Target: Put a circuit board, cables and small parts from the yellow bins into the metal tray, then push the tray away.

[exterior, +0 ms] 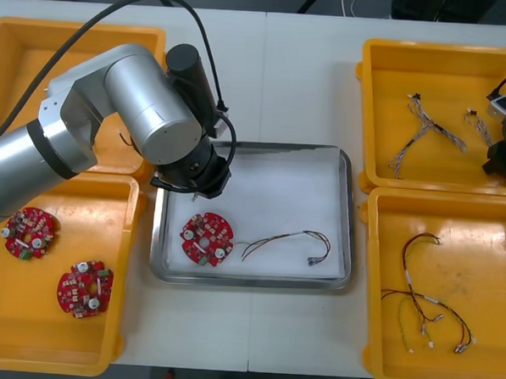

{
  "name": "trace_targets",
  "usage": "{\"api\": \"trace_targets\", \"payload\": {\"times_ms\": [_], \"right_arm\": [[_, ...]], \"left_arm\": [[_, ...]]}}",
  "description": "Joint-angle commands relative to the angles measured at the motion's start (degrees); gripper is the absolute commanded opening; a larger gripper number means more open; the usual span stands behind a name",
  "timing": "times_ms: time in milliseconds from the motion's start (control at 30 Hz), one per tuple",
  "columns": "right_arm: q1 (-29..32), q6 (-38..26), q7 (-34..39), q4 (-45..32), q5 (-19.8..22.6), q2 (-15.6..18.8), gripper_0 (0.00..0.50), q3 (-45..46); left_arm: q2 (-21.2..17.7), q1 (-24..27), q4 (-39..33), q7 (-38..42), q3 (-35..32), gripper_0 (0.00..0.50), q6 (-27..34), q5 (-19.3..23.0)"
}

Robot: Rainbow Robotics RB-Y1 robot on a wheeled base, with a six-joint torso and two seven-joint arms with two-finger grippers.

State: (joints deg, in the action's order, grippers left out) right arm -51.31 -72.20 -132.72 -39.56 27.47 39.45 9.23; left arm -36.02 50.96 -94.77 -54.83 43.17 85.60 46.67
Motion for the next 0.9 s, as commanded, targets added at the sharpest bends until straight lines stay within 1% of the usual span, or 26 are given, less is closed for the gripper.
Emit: {"api": "trace_targets", "payload": {"times_ms": [33,67,100,167,200,233,467,600,667,733,900], "right_arm": [[-1.4,0.6,-2.2,-0.4,0.8,0.3,0.413,-2.1],[-1.4,0.6,-2.2,-0.4,0.9,0.2,0.375,-2.5],[-1.3,1.0,-2.0,-0.4,1.2,0.2,0.221,-3.3],[-1.4,1.2,-1.9,-0.4,1.3,0.1,0.11,-3.7],[-1.4,1.4,-1.8,-0.4,1.2,0.1,0.033,-4.0],[-1.3,1.4,-1.8,-0.4,1.3,0.1,0.007,-4.0],[-1.4,1.4,-2.2,-0.7,0.7,0.2,0.0,-4.0],[-1.4,-0.5,-1.9,-3.9,0.1,0.4,0.0,-3.7],[-1.4,-3.7,-1.7,-6.8,-0.3,0.6,0.0,-3.2],[-1.4,-7.6,-1.6,-9.5,-0.8,1.0,0.0,-1.9],[-1.4,-17.0,-1.8,-16.5,-0.9,1.6,0.0,-0.6]], "left_arm": [[1.1,0.6,-0.2,2.7,1.7,0.084,-1.0,-1.1],[1.1,0.6,-0.2,2.7,1.8,0.143,-1.1,-1.2],[1.1,0.6,-0.2,2.7,2.0,0.296,-1.3,-1.3],[1.1,0.6,-0.2,2.7,2.1,0.373,-1.3,-1.3],[1.1,0.5,-0.2,2.7,2.2,0.482,-1.3,-1.3],[1.1,0.5,-0.2,2.7,2.2,0.5,-1.3,-1.3],[0.9,0.5,-0.2,2.7,2.2,0.5,-1.3,-1.1],[0.2,0.6,-0.7,2.8,1.9,0.5,-1.2,-1.0],[-0.2,0.6,-1.5,3.0,1.2,0.5,-0.8,-0.9],[-0.5,0.6,-2.4,3.1,-0.6,0.5,1.0,-0.4],[-1.1,0.9,-5.4,3.1,-7.0,0.5,7.3,1.8]]}}
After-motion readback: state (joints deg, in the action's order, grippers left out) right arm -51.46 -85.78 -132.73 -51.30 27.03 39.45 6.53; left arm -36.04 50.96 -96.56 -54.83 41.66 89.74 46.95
